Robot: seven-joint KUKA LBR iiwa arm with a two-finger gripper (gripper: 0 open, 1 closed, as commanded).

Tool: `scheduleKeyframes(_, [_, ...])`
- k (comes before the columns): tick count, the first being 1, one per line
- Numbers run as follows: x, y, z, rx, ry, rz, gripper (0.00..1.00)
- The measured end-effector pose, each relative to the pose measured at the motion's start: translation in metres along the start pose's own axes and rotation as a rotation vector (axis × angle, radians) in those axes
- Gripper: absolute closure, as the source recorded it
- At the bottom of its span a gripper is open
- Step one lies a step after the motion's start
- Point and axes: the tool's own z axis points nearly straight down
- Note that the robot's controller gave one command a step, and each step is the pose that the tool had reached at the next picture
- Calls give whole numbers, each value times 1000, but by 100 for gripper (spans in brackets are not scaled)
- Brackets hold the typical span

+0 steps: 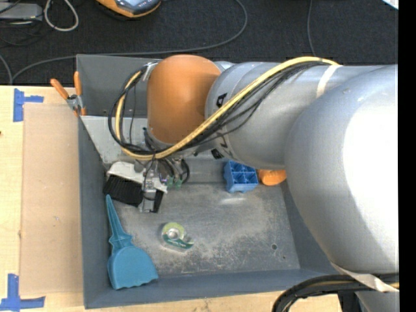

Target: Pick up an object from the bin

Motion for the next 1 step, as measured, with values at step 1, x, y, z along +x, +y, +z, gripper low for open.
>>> scheduleKeyframes(1, [0, 0, 0, 0, 0, 0, 0])
